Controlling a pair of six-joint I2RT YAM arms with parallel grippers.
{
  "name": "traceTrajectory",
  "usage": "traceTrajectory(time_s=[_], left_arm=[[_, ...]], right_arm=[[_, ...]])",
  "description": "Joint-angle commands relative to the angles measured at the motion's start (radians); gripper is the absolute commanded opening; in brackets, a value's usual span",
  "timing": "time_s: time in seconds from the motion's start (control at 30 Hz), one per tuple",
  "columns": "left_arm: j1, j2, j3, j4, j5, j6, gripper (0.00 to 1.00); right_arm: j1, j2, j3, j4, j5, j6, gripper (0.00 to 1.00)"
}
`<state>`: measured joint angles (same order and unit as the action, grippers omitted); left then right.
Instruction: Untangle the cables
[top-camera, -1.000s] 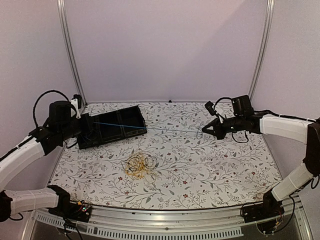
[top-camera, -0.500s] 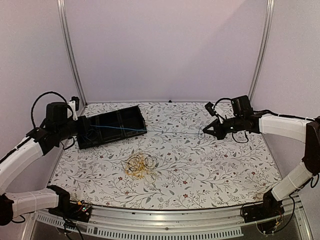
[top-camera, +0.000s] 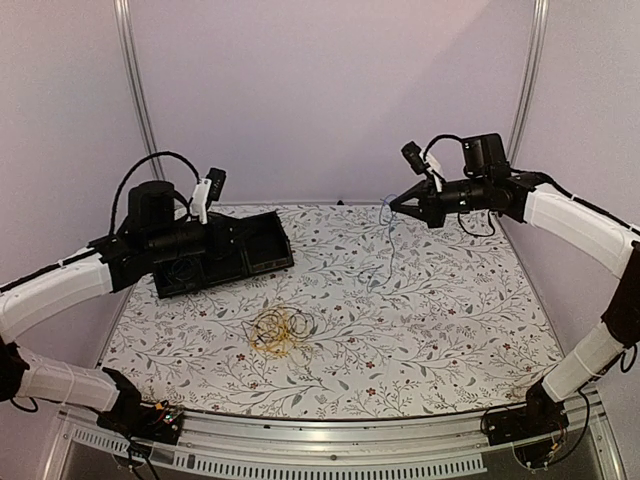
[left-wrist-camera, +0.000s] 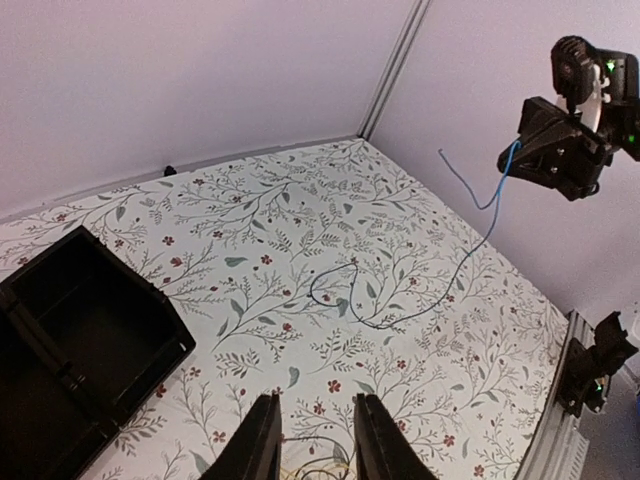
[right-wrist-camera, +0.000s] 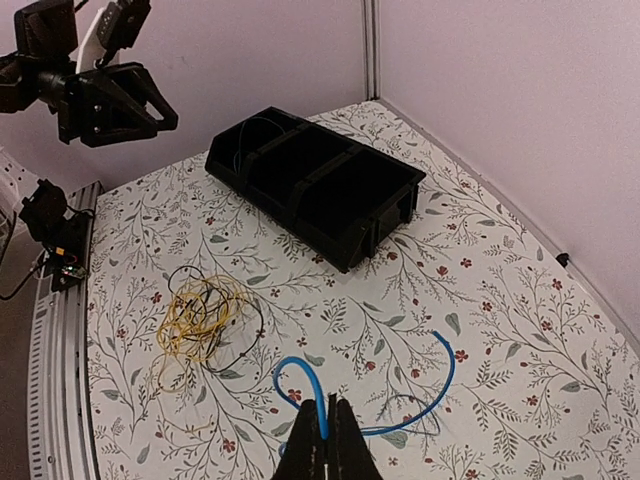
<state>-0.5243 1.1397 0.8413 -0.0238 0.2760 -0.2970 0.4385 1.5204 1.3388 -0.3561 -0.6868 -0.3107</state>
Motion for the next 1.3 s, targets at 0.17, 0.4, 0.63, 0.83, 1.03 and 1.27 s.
traceTrajectory(time_s=[0.17, 0.4, 0.63, 0.83, 1.03, 1.27], left_arm=[[-0.234, 0.213, 0.064, 0.35, -0.002, 0.048, 0.47], [-0.38, 0.462, 0.203, 0.369, -0.069, 0.145, 0.51], [-0.434, 0.651, 0.297, 0.389, -0.129, 0.251, 0.5], [-0.441, 0.745, 0.337, 0.442, -0.102, 0.264, 0.39], [-0.44, 0.754, 0.315, 0.51, -0.158, 0.261, 0.0], [-0.44, 0.617, 0.195, 0.544, -0.242, 0.268, 0.0]], right_arm=[[0.085, 0.11, 0.053, -0.094, -0.013, -0.025, 0.0], [0.103, 0.132, 0.072, -0.093, -0.034, 0.016, 0.0], [0.104, 0.131, 0.087, -0.099, -0.068, 0.052, 0.0], [0.103, 0.109, 0.082, -0.087, -0.097, 0.071, 0.0], [0.103, 0.096, 0.076, -0.084, -0.084, 0.082, 0.0], [0.09, 0.09, -0.001, -0.003, 0.029, 0.082, 0.0]])
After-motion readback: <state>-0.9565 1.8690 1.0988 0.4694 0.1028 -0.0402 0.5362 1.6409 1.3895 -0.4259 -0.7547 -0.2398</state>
